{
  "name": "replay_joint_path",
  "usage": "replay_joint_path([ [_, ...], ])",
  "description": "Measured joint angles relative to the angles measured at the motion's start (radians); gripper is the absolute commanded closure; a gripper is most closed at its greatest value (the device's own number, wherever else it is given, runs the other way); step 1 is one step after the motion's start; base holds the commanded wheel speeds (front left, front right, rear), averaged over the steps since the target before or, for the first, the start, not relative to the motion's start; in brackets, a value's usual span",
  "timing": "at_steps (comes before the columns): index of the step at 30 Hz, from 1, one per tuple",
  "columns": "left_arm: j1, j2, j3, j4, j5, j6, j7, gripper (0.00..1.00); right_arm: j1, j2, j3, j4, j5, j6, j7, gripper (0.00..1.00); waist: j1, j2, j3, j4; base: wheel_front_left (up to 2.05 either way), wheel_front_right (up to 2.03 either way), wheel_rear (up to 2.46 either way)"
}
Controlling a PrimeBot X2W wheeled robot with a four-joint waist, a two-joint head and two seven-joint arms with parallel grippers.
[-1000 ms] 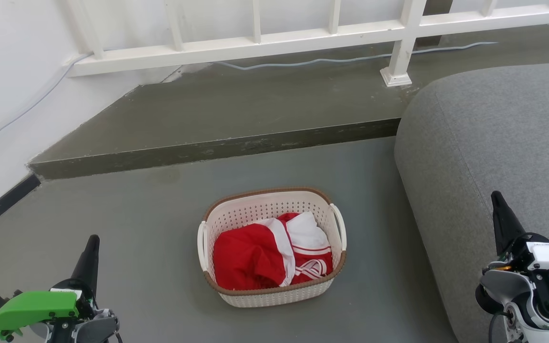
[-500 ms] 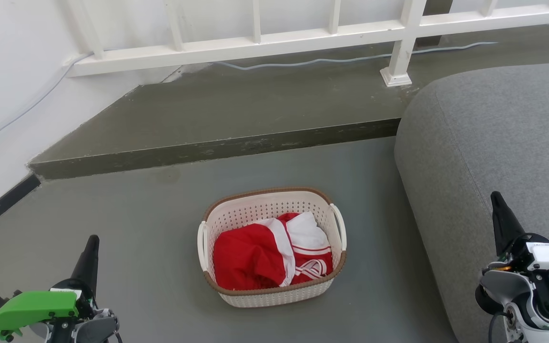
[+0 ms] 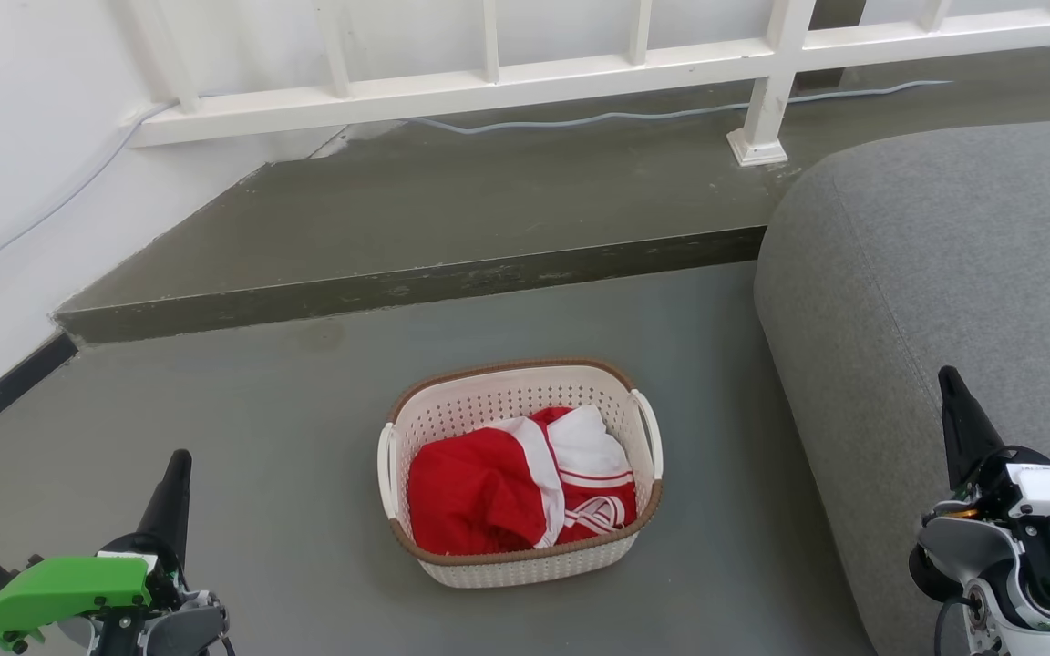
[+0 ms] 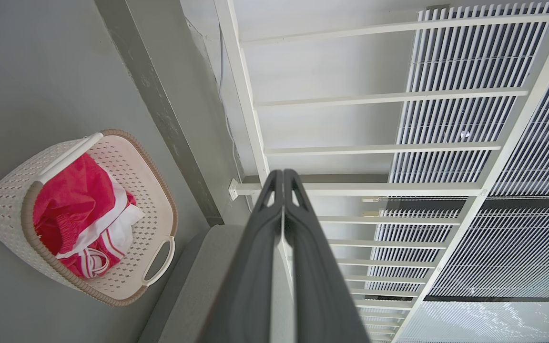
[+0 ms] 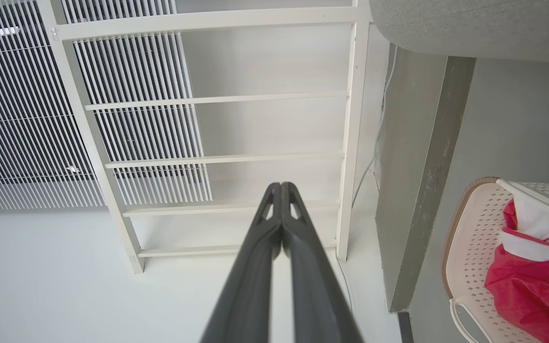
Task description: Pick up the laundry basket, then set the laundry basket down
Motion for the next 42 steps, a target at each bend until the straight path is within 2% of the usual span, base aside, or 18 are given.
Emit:
replay_joint_path([
  [42,-0.004,-0.002,0.004,0.003,0.0,-0.002,0.003,1.0,-0.003,0.003,-0.003,0.001,0.0,0.0,0.001,1.0,0.0,0.0,0.0,0.0,0.0,0.0,0.0],
])
